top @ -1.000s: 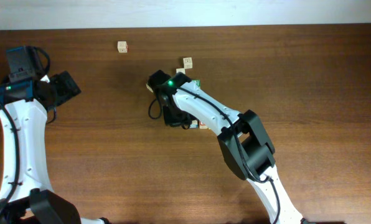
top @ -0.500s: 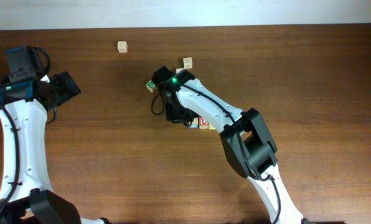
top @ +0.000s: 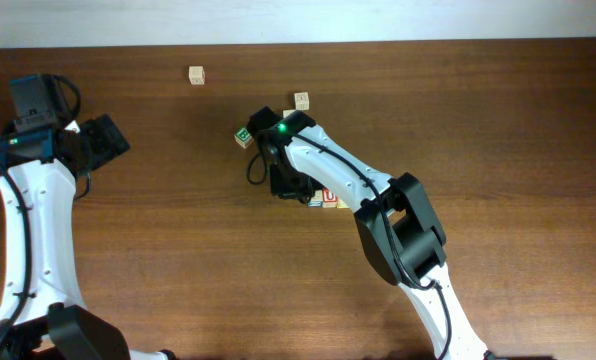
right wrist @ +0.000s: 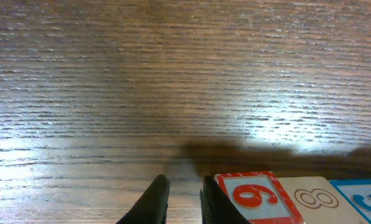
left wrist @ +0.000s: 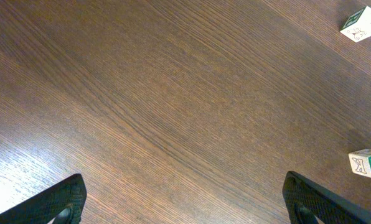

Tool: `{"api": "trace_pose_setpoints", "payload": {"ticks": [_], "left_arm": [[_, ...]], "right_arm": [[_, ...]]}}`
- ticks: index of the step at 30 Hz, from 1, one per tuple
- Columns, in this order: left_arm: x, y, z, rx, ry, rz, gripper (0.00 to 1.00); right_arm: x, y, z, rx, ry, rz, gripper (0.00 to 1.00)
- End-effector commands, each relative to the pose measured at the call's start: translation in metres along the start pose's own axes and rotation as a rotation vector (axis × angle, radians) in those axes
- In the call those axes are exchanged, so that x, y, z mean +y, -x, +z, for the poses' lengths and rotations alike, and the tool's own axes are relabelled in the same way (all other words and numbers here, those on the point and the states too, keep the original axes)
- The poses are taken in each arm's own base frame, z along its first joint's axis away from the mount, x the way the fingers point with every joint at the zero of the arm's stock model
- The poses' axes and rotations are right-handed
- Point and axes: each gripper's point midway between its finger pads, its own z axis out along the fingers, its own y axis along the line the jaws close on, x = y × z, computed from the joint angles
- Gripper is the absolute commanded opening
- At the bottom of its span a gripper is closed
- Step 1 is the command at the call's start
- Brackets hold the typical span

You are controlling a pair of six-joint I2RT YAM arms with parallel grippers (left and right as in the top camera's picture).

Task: Rotate 5 blocks

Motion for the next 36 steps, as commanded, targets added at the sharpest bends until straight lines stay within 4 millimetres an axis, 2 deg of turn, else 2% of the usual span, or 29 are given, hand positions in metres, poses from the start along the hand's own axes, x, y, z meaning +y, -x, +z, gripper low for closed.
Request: {"api": "trace_pose_setpoints", "payload": {"ticks": [1,4,8,9,10,11,13,15,16,18,21,22,23,25,28,31,36], "left_arm": [[-0.002,0.005,-0.003,-0.009,-0.012,-0.017,0.99],[-0.002,0.005,-0.003,-0.009,-0.012,-0.017,0.99],[-0.002,0.005,-0.003,-0.009,-0.012,-0.017,0.99],[-0.002,0.005,-0.003,-0.009,-0.012,-0.017,0.99],[-0.002,0.005,-0.003,-0.009,-0.012,-0.017,0.99],[-0.002,0.005,-0.003,-0.009,-0.012,-0.017,0.99],[-0.002,0.005,-0.003,-0.009,-0.012,-0.017,0.99],[-0.002,0.005,-0.003,-0.009,-0.012,-0.017,0.99],[-0.002,0.005,-0.003,-0.009,-0.012,-0.017,0.99],[-0.002,0.005,-0.003,-0.009,-0.012,-0.017,0.99],[-0.002,0.005,-0.003,-0.009,-0.012,-0.017,0.99],[-0.002,0.005,-0.003,-0.009,-0.012,-0.017,0.99],[-0.002,0.005,-0.003,-0.009,-0.012,-0.017,0.99],[-0.002,0.005,-0.003,-0.009,-0.012,-0.017,0.99],[-0.002,0.005,-0.003,-0.009,-0.012,-0.017,0.99],[-0.002,0.005,-0.003,-0.009,-0.012,-0.017,0.99],[-0.002,0.005,-0.003,-0.009,-0.012,-0.017,0.99]], "right_arm": [[-0.002,0.007,-0.033,-0.053,0.021,0.006,0.17],[-0.001,0.013,-0.075,-0.119,0.064,-0.029,0.17],[-0.011,0.016,-0.145,-0.195,0.195,-0.072,0.17],[-0.022,0.017,-0.162,-0.214,0.222,-0.075,0.17],[-0.043,0.019,-0.178,-0.233,0.227,-0.053,0.17],[-0.056,0.02,-0.185,-0.238,0.225,-0.041,0.17],[-0.099,0.019,-0.194,-0.215,0.222,-0.003,0.17],[-0.125,0.018,-0.19,-0.165,0.239,0.013,0.16],[-0.141,0.016,-0.182,-0.125,0.271,0.013,0.16],[-0.159,0.013,-0.168,-0.078,0.303,0.028,0.16],[-0.194,0.005,-0.123,0.014,0.315,0.096,0.15],[-0.199,0.002,-0.111,0.031,0.324,0.108,0.15],[-0.201,0.0,-0.103,0.041,0.335,0.11,0.15],[-0.207,-0.007,-0.07,0.066,0.382,0.126,0.13],[-0.21,-0.017,-0.037,0.081,0.415,0.154,0.06],[-0.204,-0.023,-0.015,0.072,0.443,0.129,0.05],[-0.19,-0.028,0.004,0.054,0.464,0.106,0.04]]}}
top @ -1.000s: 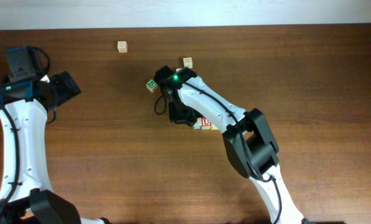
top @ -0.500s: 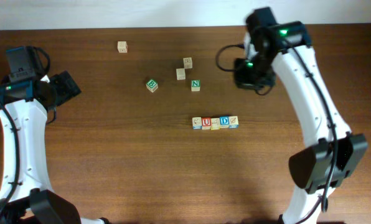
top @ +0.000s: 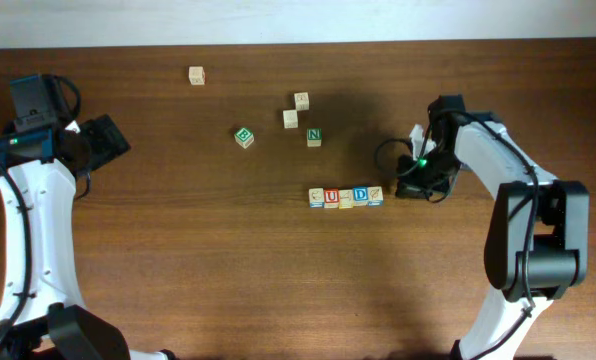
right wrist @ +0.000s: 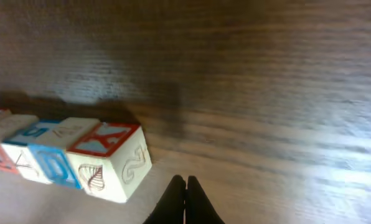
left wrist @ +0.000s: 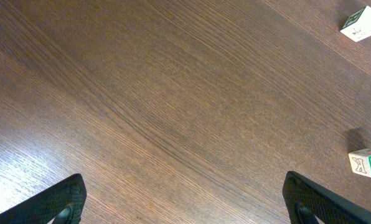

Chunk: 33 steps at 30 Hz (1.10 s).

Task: Rotate 5 blocks

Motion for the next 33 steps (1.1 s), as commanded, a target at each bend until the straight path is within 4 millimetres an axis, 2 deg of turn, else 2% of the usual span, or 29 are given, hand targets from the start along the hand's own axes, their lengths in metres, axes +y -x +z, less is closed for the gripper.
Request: {"api": "trace_pose_setpoints", "payload": {"ticks": [1,5,12,26,33], "left_arm": [[-0.002,0.005,-0.003,-0.009,-0.012,-0.017,0.99],[-0.002,0.005,-0.003,-0.009,-0.012,-0.017,0.99],[-0.002,0.005,-0.003,-0.009,-0.012,-0.017,0.99],[-0.002,0.005,-0.003,-0.009,-0.012,-0.017,0.99],[-0.002,0.005,-0.003,-0.009,-0.012,-0.017,0.99]], "right_arm": [[0.011,-0.009,0.013,0.017,0.033,-0.035,0.05],[0.015,-0.01,0.021,0.01,0.042,-0.03,0.04],[0.036,-0.01,0.03,0.0,0.05,-0.074,0.04],[0.086,-0.017,0.048,-0.009,0.06,-0.17,0.04],[0.088,-0.017,0.047,-0.01,0.066,-0.167,0.04]]}}
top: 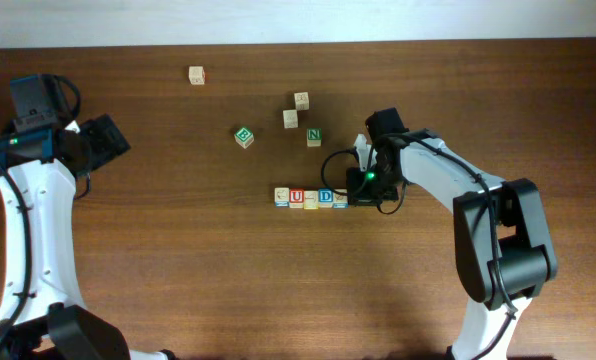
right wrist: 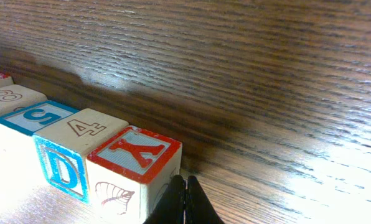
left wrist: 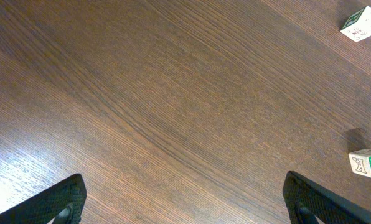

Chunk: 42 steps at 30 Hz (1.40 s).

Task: Rotate 5 blocks

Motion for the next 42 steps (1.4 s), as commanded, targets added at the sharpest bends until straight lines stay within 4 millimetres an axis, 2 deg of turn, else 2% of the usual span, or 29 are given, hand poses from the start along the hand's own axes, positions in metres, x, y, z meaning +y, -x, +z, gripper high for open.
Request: {"api": "trace_pose_setpoints", "payload": {"ticks": [1,7,9,10,12,14,15,17,18,19,20,22,29,31,33,36,38,42], "left_arm": [[-0.002,0.005,-0.003,-0.01,-0.012,-0.017,0.99],[-0.002,0.005,-0.003,-0.01,-0.012,-0.017,0.99],[-0.004,0.007,-0.003,-0.02,-0.02,-0.019,0.99],[-0.009,0.01,-0.003,-0.027,-0.051,-0.02,0.99],[-0.037,0.002,-0.007,0.02,-0.218,-0.016,0.99],[-0.043,0.001,-0.008,0.03,-0.25,-0.016,0.99],[-0.045,-0.005,-0.008,0.052,-0.262,-0.015,0.93],[-0.054,-0.015,-0.008,0.095,-0.32,-0.014,0.57],[-0.059,-0.021,-0.007,0.115,-0.346,-0.011,0.28],[-0.065,-0.03,-0.005,0.143,-0.368,-0.006,0.04],[-0.069,-0.038,-0.002,0.165,-0.376,-0.001,0.0],[-0.082,-0.064,0.007,0.22,-0.382,0.039,0.0],[-0.146,-0.144,0.027,0.312,-0.472,0.22,0.0],[-0.157,-0.159,0.034,0.329,-0.479,0.223,0.0],[-0.167,-0.175,0.049,0.361,-0.475,0.211,0.0],[-0.174,-0.188,0.063,0.403,-0.475,0.21,0.0],[-0.189,-0.202,0.072,0.442,-0.518,0.231,0.0],[-0.205,-0.223,0.084,0.485,-0.542,0.255,0.0]], "right_arm": [[0.002,-0.001,-0.003,0.007,0.018,0.023,0.05],[-0.026,0.023,-0.054,-0.024,0.017,0.098,0.05],[-0.026,0.028,-0.07,-0.029,0.062,0.072,0.06],[-0.024,0.03,-0.079,-0.033,0.102,0.052,0.06],[-0.016,0.033,-0.096,-0.047,0.206,0.006,0.05],[-0.011,0.036,-0.108,-0.075,0.3,-0.034,0.05],[-0.01,0.037,-0.111,-0.086,0.331,-0.042,0.05],[-0.015,0.036,-0.11,-0.088,0.324,-0.061,0.05],[-0.017,0.035,-0.108,-0.084,0.311,-0.067,0.1],[-0.02,0.032,-0.105,-0.075,0.293,-0.065,0.12],[-0.021,0.03,-0.103,-0.067,0.288,-0.058,0.13],[-0.02,0.023,-0.101,-0.038,0.296,-0.029,0.13],[-0.018,0.018,-0.093,-0.031,0.328,-0.027,0.11],[-0.015,0.017,-0.086,-0.032,0.349,-0.033,0.05],[-0.014,0.014,-0.074,-0.027,0.349,-0.009,0.05],[-0.013,0.014,-0.059,-0.034,0.345,0.022,0.04],[-0.012,0.015,-0.05,-0.043,0.338,0.042,0.04],[-0.007,0.013,-0.044,-0.037,0.339,0.043,0.04]]}}
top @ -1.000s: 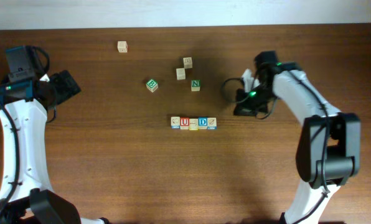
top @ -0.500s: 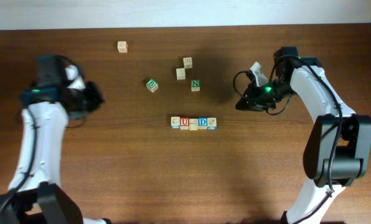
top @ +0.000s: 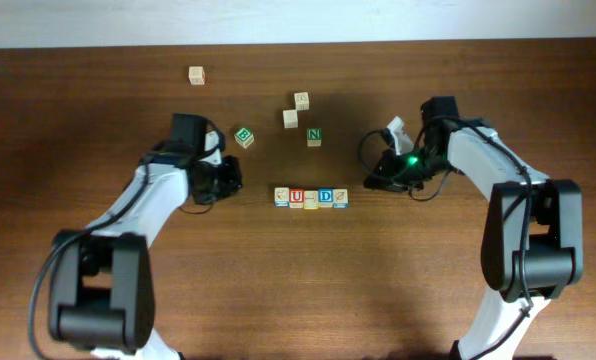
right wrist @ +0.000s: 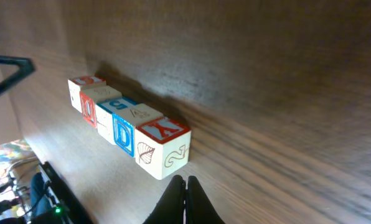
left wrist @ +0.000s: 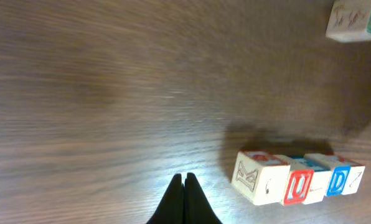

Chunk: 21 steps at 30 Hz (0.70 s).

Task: Rotate 5 blocks

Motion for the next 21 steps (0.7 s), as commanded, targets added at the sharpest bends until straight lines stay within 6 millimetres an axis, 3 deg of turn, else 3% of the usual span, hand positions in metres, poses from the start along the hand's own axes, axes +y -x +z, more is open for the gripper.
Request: {"api": "trace_pose_setpoints", "payload": {"ticks": [1,12,21], "left_arm": [[-0.011,-0.021,0.027,0.085,-0.038,-0.009,0.0],[-0.038,-0.029,0.045,0.078,-0.064,0.041,0.0],[-0.04,-0.031,0.047,0.082,-0.065,0.013,0.0]], "right_arm": [[0.007,-0.005,0.007,0.017,0.01,0.045,0.05],[0.004,-0.01,0.02,0.035,-0.091,0.11,0.04],[-0.001,-0.01,0.019,0.032,-0.118,0.135,0.05]]}}
